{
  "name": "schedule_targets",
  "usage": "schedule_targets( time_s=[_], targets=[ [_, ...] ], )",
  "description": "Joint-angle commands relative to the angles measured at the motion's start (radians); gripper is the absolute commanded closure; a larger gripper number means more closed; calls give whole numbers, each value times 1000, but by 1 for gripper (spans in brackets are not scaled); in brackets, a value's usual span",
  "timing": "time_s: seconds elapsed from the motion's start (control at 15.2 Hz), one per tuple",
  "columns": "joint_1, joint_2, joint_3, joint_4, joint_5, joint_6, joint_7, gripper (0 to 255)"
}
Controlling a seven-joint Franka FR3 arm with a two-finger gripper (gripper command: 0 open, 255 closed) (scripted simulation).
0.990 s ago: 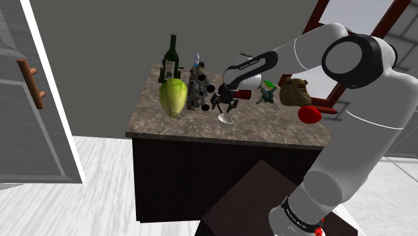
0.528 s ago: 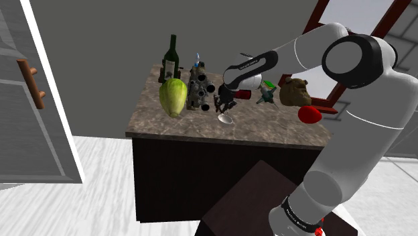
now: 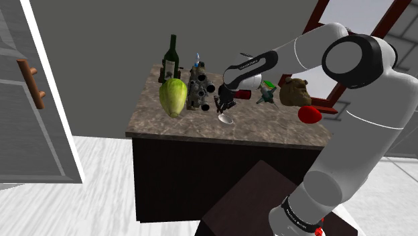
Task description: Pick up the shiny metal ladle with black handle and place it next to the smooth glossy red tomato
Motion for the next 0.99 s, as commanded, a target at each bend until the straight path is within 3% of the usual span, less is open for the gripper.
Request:
schedule_targets(
  time_s=[0.0, 0.92],
  targets=[
    [1, -7, 0, 3, -2, -11, 2, 255],
    [2, -105, -4, 81, -22, -187, 22, 255]
  ],
)
